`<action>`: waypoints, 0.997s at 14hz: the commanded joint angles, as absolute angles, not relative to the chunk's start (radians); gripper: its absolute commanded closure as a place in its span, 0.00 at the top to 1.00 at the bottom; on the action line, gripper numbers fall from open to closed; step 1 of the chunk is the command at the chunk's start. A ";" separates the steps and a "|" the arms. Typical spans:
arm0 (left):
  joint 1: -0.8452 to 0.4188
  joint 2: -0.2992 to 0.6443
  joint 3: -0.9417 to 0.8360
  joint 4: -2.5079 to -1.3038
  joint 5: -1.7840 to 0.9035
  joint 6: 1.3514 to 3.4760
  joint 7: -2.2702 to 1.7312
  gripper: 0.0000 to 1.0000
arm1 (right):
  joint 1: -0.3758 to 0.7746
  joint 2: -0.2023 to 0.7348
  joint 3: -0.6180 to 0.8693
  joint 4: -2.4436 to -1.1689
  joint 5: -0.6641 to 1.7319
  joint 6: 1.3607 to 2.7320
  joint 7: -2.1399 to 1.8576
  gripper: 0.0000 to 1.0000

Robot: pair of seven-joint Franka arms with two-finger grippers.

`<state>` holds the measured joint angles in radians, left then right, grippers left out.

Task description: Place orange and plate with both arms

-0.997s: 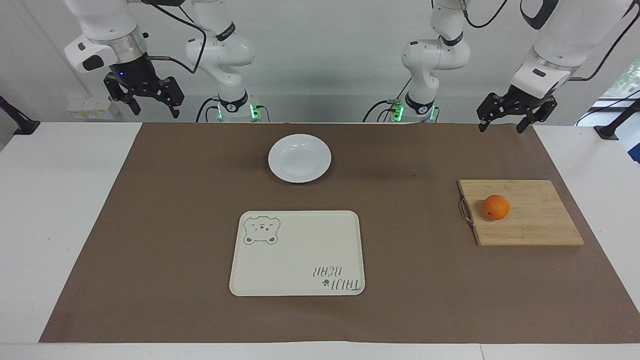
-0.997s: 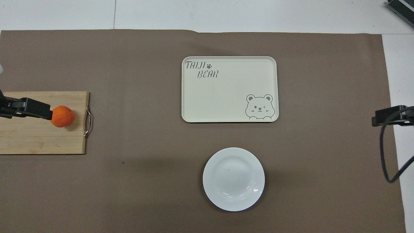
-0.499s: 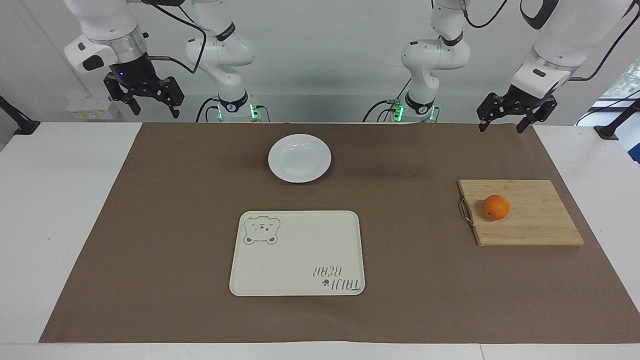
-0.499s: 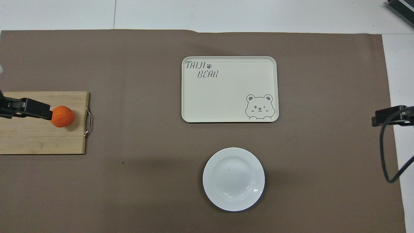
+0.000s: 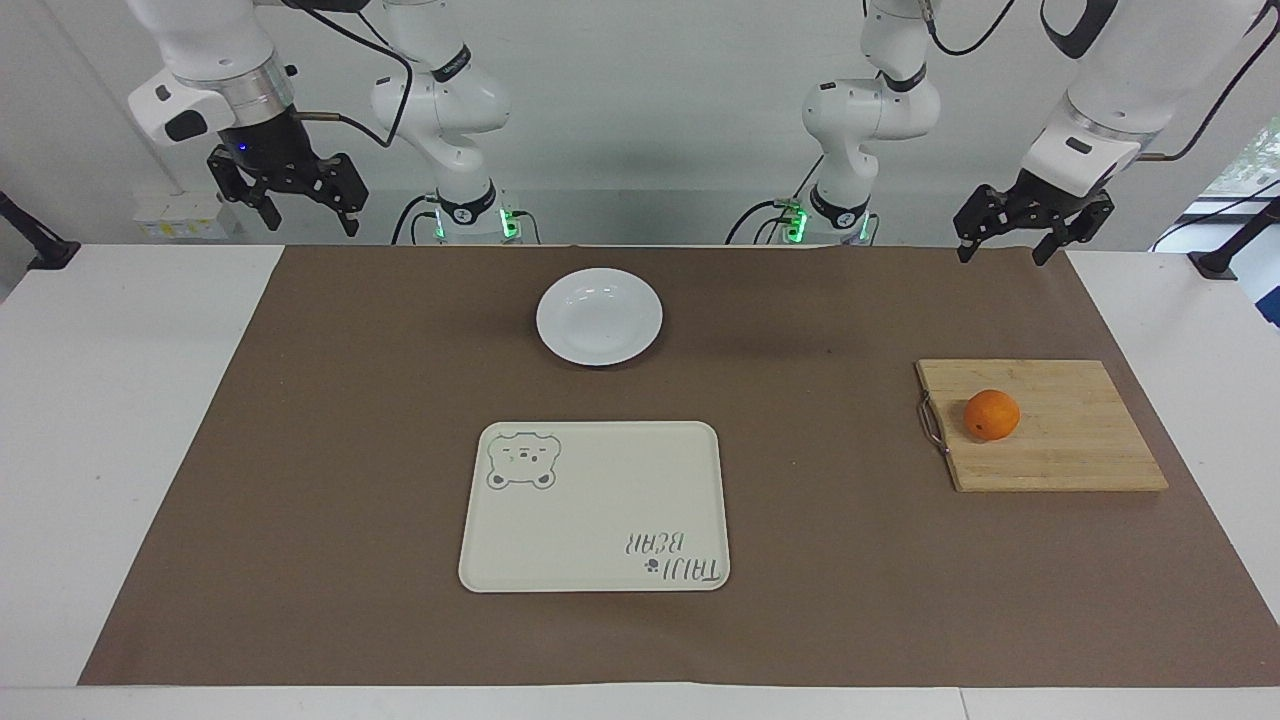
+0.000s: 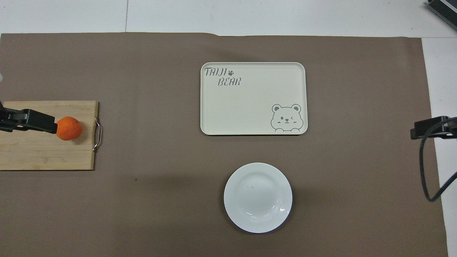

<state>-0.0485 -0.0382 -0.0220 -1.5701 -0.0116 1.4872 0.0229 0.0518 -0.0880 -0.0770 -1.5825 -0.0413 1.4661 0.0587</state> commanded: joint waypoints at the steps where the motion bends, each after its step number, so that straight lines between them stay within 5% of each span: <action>1: -0.021 -0.083 -0.025 -1.632 -0.003 1.496 0.046 1.00 | 0.043 -0.101 -0.074 -1.591 -0.025 1.471 0.058 1.00; 14: 0.136 -0.081 -0.025 -1.824 -0.003 1.758 0.314 1.00 | 0.043 -0.101 -0.075 -1.591 -0.025 1.473 0.058 1.00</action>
<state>0.1140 -0.0583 -0.0160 -1.7724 -0.0116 1.6965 0.2800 0.0516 -0.0880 -0.0769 -1.5825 -0.0413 1.4661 0.0587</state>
